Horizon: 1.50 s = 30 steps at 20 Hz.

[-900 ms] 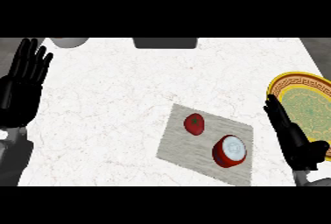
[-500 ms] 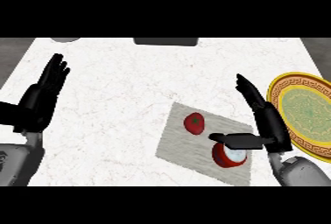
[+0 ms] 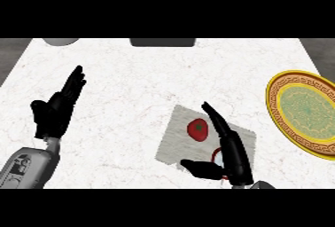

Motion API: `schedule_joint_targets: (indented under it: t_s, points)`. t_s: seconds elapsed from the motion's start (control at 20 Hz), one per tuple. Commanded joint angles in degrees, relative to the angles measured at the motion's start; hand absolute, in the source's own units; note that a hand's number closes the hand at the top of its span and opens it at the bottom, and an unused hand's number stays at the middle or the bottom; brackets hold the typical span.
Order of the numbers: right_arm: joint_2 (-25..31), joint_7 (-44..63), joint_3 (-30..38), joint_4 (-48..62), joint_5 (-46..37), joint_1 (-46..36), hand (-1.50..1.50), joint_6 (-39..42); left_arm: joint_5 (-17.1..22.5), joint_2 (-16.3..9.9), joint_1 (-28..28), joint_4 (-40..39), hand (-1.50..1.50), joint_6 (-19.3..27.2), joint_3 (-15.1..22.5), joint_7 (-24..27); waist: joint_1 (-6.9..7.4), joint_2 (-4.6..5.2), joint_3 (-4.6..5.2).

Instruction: Pick the can from the placemat and place it in the plate

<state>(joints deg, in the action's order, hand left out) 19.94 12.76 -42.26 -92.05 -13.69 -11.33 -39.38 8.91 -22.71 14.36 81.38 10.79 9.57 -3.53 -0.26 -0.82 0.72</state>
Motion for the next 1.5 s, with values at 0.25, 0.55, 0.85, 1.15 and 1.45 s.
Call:
schedule_joint_targets:
  t_s: [0.25, 0.55, 0.85, 1.15, 1.45]
  points:
    - [10.8, 21.2, 0.5, -20.1, -22.3, 2.5, -1.5, 3.9, -2.5, 1.4, 1.6, 1.1, 0.0, 1.5, 0.1, -3.6, -1.18, 0.28, -0.6]
    - [18.3, 38.4, 1.7, -26.8, -20.9, 1.7, -1.5, 23.9, -2.9, 1.9, -1.4, -0.4, 0.0, 0.5, 0.5, -0.5, -0.71, 0.34, -0.48]
    - [14.7, 55.4, 3.4, -32.0, -13.6, -6.6, -1.5, 39.9, -3.7, 3.3, 1.8, -2.8, 0.0, -0.1, 0.4, -0.6, 0.29, 0.83, -0.58]
    - [15.0, 58.5, 8.7, -30.7, -5.5, -7.6, -1.5, 46.3, -4.4, 3.3, 2.0, -0.4, 0.0, 0.0, -0.6, -2.9, 0.33, 0.77, -0.67]
    - [12.0, 54.1, 9.6, -25.0, -5.5, -6.9, -1.5, 47.9, -3.1, 3.2, 2.5, -4.5, 0.0, -4.0, -3.7, 0.8, 0.3, 0.86, -0.69]
